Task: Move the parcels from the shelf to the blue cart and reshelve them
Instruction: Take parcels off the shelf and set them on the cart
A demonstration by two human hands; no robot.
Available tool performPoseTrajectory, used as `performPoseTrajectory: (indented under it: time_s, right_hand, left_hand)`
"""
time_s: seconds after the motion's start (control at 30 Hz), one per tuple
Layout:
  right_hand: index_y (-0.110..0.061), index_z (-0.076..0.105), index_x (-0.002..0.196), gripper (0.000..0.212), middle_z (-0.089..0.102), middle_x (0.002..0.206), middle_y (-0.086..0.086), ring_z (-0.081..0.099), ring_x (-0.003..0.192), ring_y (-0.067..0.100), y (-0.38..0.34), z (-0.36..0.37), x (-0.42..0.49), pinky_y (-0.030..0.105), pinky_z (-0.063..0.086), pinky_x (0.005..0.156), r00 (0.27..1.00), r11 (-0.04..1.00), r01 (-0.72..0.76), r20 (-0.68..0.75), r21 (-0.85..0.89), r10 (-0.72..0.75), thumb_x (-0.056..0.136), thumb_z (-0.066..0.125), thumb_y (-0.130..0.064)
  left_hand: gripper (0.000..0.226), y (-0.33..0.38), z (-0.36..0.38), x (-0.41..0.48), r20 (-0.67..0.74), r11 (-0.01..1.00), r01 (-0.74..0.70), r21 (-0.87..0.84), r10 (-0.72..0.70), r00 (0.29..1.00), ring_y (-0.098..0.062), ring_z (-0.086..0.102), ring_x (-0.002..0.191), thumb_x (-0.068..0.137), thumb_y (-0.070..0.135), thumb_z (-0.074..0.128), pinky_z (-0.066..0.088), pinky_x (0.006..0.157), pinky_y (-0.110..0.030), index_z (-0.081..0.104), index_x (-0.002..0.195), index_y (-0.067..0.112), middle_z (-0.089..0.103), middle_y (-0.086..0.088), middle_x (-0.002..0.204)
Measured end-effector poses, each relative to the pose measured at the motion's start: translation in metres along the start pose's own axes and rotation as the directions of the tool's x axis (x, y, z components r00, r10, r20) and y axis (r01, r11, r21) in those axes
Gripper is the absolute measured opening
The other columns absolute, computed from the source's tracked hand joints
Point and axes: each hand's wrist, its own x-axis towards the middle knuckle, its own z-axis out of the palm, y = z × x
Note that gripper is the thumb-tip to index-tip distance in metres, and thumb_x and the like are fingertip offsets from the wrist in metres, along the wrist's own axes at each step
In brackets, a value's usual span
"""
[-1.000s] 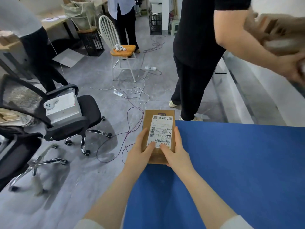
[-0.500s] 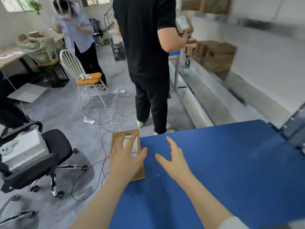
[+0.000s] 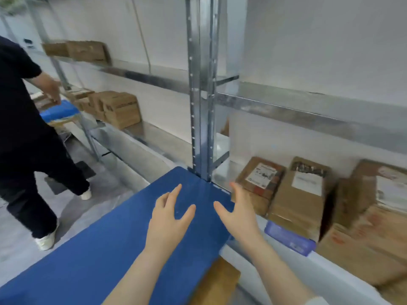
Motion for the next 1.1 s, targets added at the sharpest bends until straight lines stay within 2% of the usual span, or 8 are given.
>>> performPoseTrajectory:
  time_s: [0.2,0.4,0.5,0.57,0.63,0.87,0.97,1.1]
  right_hand:
    - [-0.03,0.04,0.137,0.061,0.044,0.137,0.0,0.039,0.127,0.017,0.038,-0.109,0.006,0.029,0.035,0.1,0.96,0.991,-0.039,-0.28,-0.129,0.001,0.082,0.065,-0.034]
    - [-0.028,0.036,0.142,0.067,0.037,0.143,0.005,0.037,0.129,0.025,0.061,-0.139,0.007,0.036,0.035,0.102,0.955,0.946,-0.147,-0.291,-0.289,0.06,0.081,0.063,-0.037]
    - [-0.028,0.032,0.143,0.069,0.032,0.145,0.005,0.034,0.129,0.027,0.073,-0.142,0.007,0.037,0.033,0.103,0.942,0.9,-0.237,-0.312,-0.365,0.122,0.082,0.063,-0.038]
    - [-0.028,0.028,0.143,0.071,0.026,0.148,0.006,0.03,0.131,0.028,0.082,-0.144,0.008,0.038,0.033,0.105,0.93,0.886,-0.304,-0.311,-0.349,0.197,0.082,0.063,-0.038]
    - [-0.03,0.024,0.144,0.074,0.018,0.152,0.006,0.024,0.134,0.03,0.089,-0.145,0.012,0.039,0.03,0.106,0.913,0.87,-0.362,-0.315,-0.335,0.259,0.081,0.063,-0.039]
    - [-0.039,0.013,0.146,0.087,0.007,0.155,-0.001,0.025,0.137,0.03,0.109,-0.147,0.032,0.043,0.036,0.104,0.888,0.883,-0.438,-0.235,-0.171,0.395,0.076,0.065,-0.047]
    - [-0.04,0.013,0.146,0.095,0.017,0.153,0.001,0.037,0.132,0.026,0.117,-0.143,0.034,0.045,0.037,0.106,0.85,0.871,-0.492,-0.226,-0.02,0.475,0.069,0.065,-0.057]
    - [-0.043,0.009,0.146,0.102,0.021,0.151,0.0,0.042,0.13,0.024,0.125,-0.138,0.032,0.043,0.037,0.105,0.83,0.86,-0.509,-0.239,0.041,0.503,0.064,0.065,-0.065]
  left_hand:
    - [0.062,0.076,0.101,0.028,0.172,0.986,-0.106,-0.131,0.128,0.977,-0.009,0.034,0.13,0.082,0.061,0.055,0.037,0.099,-0.037,0.027,0.137,0.058,0.032,0.012,0.141]
    - [0.053,0.115,0.144,0.045,0.254,0.968,-0.088,-0.235,0.148,0.956,-0.01,0.042,0.112,0.08,0.059,0.057,0.039,0.092,-0.035,0.034,0.127,0.064,0.036,0.009,0.127]
    - [0.058,0.115,0.158,0.052,0.321,0.98,-0.107,-0.168,0.156,0.934,-0.018,0.043,0.121,0.075,0.06,0.053,0.04,0.101,-0.044,0.036,0.131,0.058,0.04,0.002,0.135]
    - [0.065,0.114,0.17,0.057,0.368,0.981,-0.139,-0.138,0.181,0.912,-0.02,0.038,0.129,0.072,0.064,0.05,0.037,0.105,-0.049,0.035,0.135,0.055,0.037,0.002,0.143]
    - [0.07,0.115,0.185,0.064,0.403,0.984,-0.142,-0.112,0.175,0.898,-0.019,0.039,0.127,0.07,0.067,0.048,0.037,0.104,-0.045,0.035,0.137,0.051,0.036,0.002,0.146]
    - [0.062,0.115,0.229,0.082,0.492,0.984,-0.111,-0.141,0.167,0.854,0.004,0.044,0.091,0.078,0.065,0.05,0.032,0.085,-0.028,0.035,0.136,0.05,0.041,0.008,0.126]
    - [0.062,0.114,0.244,0.086,0.531,0.98,-0.04,-0.194,0.139,0.836,-0.013,0.05,0.113,0.079,0.06,0.054,0.039,0.095,-0.033,0.039,0.138,0.045,0.049,0.002,0.133]
    - [0.065,0.113,0.254,0.079,0.532,0.979,-0.068,-0.194,0.163,0.831,-0.014,0.046,0.118,0.084,0.048,0.06,0.037,0.098,-0.032,0.033,0.143,0.041,0.048,0.003,0.134]
